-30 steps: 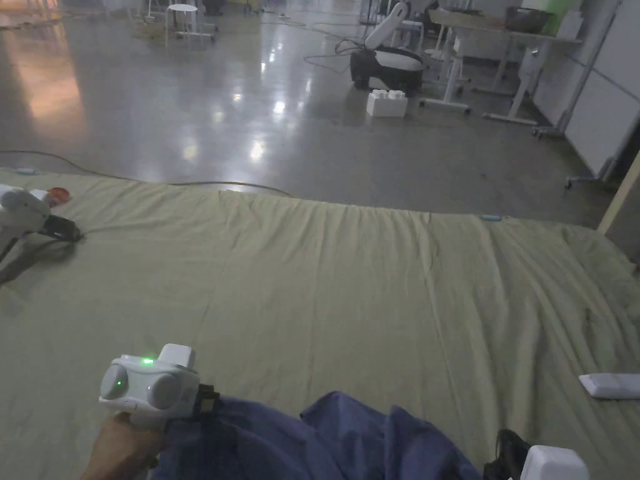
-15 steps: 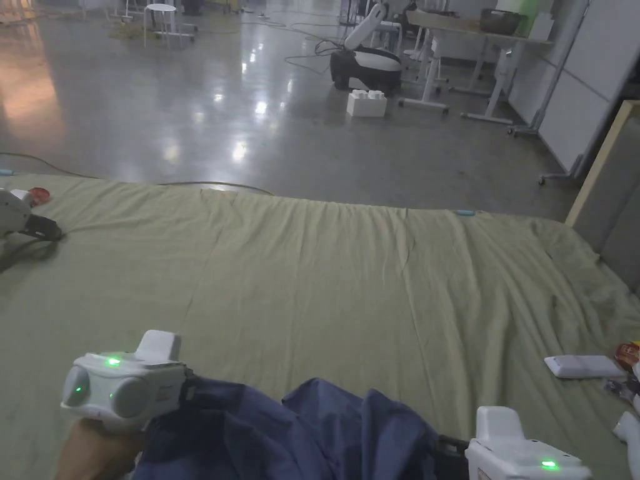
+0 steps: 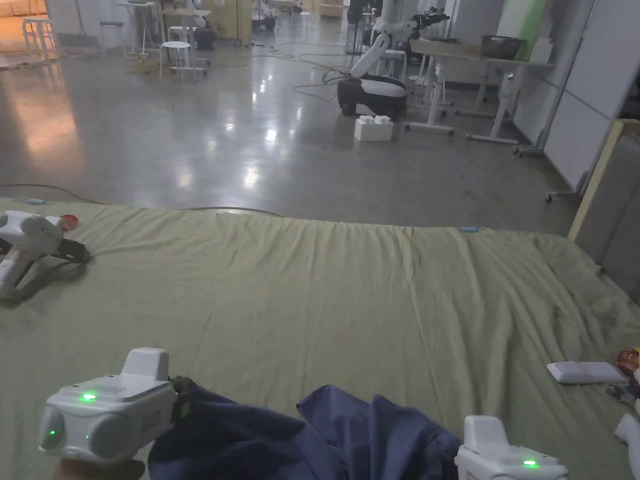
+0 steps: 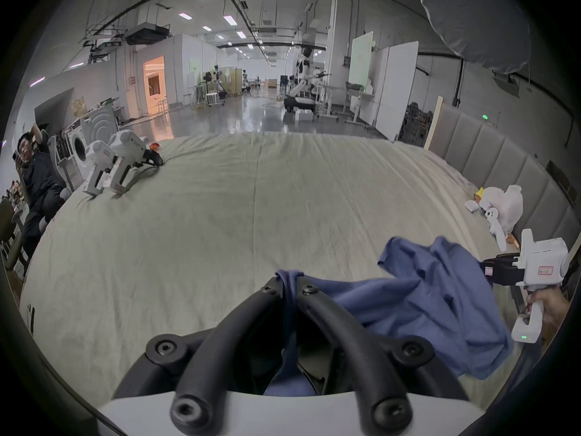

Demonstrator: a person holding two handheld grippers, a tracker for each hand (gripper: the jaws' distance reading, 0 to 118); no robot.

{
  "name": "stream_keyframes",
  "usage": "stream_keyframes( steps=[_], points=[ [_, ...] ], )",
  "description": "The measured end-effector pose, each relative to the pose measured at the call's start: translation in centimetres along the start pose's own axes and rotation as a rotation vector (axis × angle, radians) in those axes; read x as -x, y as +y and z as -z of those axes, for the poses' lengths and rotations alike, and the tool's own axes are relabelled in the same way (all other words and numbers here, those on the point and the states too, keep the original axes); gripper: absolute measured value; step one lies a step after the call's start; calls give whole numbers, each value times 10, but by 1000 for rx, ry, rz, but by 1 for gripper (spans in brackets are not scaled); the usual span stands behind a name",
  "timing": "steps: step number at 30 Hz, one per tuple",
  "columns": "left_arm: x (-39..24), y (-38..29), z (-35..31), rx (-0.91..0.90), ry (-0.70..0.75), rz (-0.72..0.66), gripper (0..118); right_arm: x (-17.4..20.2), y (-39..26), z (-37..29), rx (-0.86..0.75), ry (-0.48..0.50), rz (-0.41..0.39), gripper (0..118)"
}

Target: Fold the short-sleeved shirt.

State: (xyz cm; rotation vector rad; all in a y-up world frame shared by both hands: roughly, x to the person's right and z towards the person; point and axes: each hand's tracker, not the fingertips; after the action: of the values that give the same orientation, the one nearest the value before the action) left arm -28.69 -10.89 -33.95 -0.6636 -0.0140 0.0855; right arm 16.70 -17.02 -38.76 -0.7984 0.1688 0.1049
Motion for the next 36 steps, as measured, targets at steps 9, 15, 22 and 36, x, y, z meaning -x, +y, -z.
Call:
stream_keyframes(
  steps=[9,15,22,36],
  points=[
    [13,60,-90,-187,28,1,3,-22,65,-112,-292,-31,-37,4],
    [38,113,-150,-321,77,-26,3,-33,126,-177,-449,-69,-69,4],
    [81,177,-196,-416,160,-89,3,-53,198,-226,-560,-131,-53,4],
    [103,235,-184,-429,228,-149,3,-43,283,-250,-606,-159,-39,4]
  ],
)
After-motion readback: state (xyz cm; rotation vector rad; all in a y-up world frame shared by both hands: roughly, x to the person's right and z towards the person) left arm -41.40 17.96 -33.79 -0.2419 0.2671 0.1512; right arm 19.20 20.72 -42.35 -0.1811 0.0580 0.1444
